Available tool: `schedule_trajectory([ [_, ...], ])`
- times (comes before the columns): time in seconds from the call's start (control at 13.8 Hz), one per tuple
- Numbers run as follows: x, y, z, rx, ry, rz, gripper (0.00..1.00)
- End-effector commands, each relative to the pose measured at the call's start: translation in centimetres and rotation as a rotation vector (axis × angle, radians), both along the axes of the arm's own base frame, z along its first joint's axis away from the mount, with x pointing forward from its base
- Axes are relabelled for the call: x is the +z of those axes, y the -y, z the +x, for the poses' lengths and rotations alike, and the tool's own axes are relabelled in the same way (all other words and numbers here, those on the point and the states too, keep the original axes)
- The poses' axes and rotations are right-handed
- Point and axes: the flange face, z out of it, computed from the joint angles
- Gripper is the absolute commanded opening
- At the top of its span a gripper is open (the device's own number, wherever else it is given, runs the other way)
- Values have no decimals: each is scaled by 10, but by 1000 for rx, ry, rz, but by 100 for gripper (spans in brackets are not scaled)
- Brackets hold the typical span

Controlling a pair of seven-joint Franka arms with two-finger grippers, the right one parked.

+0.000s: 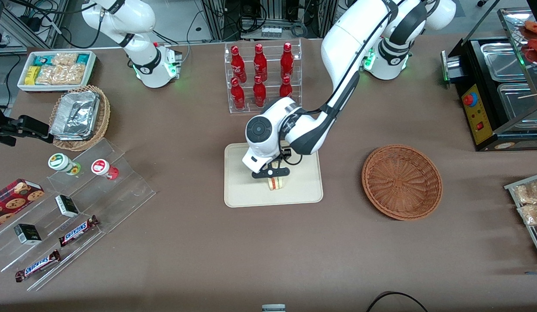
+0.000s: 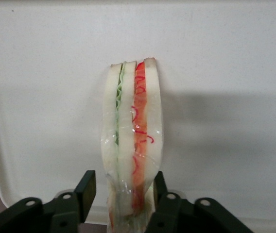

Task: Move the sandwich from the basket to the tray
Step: 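Lower the held sandwich onto the cream tray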

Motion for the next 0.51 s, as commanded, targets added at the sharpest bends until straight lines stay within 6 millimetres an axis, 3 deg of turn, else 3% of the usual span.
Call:
schedule_trajectory([
  [0.0,3,6,3,11,29,3,100],
  [0.22,21,7,3,15,39,-5,100],
  [0.43,69,1,5,20,48,-14,100],
])
